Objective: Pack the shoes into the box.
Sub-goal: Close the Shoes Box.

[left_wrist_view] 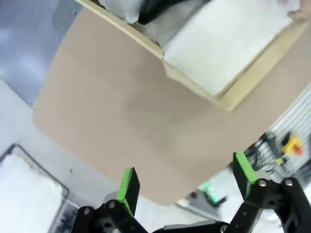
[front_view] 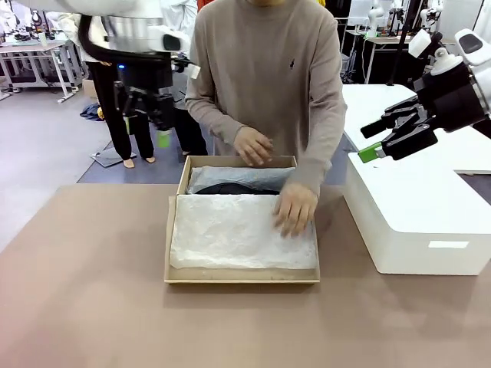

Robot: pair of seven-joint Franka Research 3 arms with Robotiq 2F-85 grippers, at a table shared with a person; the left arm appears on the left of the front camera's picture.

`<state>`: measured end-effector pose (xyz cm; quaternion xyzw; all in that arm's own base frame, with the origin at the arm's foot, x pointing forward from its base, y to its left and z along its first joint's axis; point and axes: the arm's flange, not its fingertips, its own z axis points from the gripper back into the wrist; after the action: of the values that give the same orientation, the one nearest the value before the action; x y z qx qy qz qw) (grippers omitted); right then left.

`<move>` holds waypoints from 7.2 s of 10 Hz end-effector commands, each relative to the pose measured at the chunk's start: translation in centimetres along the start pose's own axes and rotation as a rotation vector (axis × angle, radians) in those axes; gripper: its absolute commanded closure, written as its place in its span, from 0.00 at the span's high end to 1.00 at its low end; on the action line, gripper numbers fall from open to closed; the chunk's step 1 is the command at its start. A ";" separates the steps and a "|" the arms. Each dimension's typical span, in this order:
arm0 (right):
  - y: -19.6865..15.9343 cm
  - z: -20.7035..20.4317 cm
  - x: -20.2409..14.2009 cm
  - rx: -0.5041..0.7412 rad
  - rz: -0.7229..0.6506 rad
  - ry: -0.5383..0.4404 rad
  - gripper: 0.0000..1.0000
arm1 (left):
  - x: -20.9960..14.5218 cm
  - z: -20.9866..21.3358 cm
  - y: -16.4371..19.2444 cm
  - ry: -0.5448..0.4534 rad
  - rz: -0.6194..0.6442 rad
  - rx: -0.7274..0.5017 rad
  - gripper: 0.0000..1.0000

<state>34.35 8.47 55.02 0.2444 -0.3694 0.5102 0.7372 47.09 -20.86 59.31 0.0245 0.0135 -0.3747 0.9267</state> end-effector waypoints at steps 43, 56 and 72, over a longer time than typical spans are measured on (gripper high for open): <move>-0.3 -0.3 0.0 0.007 0.027 -0.036 1.00 | -6.5 -5.2 11.6 -0.261 -0.700 -0.075 0.00; -0.3 -0.3 0.0 0.007 0.027 -0.036 1.00 | -5.4 -18.8 16.2 -0.487 -0.493 -0.480 0.00; -0.3 -0.3 0.0 0.007 0.027 -0.036 1.00 | -0.2 -24.6 16.0 -0.456 -0.556 -0.578 0.00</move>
<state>34.35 8.44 55.03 0.2441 -0.3696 0.5100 0.7374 57.55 -8.13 35.41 -0.3112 -0.0667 -0.5864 0.7448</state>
